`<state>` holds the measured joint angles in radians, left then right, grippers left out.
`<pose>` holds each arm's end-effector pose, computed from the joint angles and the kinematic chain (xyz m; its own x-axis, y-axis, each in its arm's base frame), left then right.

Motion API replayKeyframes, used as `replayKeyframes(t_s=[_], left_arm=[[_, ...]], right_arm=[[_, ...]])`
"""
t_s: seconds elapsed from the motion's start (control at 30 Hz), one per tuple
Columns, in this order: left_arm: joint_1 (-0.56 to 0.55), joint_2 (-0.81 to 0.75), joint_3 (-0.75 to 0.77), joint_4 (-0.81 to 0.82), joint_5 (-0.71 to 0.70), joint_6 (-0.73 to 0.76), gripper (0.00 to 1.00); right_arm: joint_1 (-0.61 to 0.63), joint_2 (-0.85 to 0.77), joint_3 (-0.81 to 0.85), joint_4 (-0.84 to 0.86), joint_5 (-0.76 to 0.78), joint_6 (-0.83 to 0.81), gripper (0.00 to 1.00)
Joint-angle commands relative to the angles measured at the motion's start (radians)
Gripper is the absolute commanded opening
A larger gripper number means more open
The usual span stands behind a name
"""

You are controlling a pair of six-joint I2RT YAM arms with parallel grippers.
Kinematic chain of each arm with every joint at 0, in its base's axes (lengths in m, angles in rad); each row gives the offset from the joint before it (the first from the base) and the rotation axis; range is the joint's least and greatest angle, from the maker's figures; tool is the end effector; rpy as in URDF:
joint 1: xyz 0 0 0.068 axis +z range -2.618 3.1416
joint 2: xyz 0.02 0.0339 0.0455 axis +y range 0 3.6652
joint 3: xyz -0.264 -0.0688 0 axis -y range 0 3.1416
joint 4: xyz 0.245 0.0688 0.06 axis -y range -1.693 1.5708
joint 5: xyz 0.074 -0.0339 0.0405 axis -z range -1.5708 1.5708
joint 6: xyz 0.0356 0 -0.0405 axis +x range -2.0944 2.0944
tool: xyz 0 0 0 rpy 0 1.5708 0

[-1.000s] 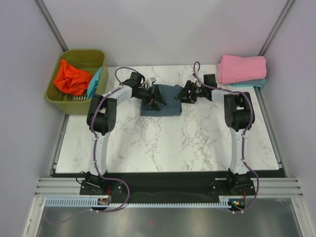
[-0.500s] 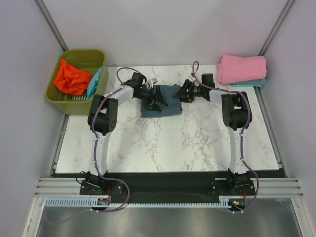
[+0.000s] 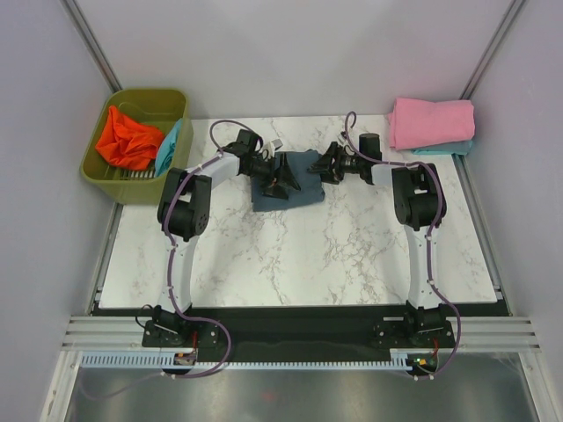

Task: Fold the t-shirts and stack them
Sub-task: Neatly place the folded tshirt to the corner

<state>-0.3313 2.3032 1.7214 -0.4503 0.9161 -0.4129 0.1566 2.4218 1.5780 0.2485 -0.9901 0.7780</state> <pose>0.4478 -0.1839 0.1432 -0.9774 0.0778 -0.1967 0.2082 0.5182 -0.8295 0.4928 0.1079 0.0919 -0.9345 0.2423 -0.2607 -0.1593 0.3705 0.9151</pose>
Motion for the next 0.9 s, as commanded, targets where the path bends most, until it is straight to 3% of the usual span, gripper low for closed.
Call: replayKeyframes(t_s=[0.0,0.2,0.27,0.4,0.6,0.87], left_arm=[[-0.015,0.01,0.03,0.009,-0.013,0.016,0.8],[-0.018,0.012,0.032,-0.001,-0.025,0.028,0.8],[-0.018,0.015,0.037,-0.002,-0.031,0.032,0.8],[-0.021,0.018,0.04,-0.005,-0.039,0.039,0.8],[-0.026,0.01,0.055,-0.007,-0.051,0.043,0.81],[-0.017,-0.053,0.2,-0.08,-0.193,0.186,0.86]], right_arm=[[0.021,0.091,-0.042,-0.046,0.064,-0.003,0.7],[0.021,0.109,-0.035,-0.017,0.054,0.02,0.58],[0.023,0.111,-0.033,-0.012,0.045,0.018,0.47],[0.023,0.106,-0.038,-0.012,0.025,0.009,0.36],[0.02,0.067,0.0,-0.081,0.027,-0.086,0.0],[-0.031,-0.105,0.183,-0.493,0.145,-0.504,0.0]])
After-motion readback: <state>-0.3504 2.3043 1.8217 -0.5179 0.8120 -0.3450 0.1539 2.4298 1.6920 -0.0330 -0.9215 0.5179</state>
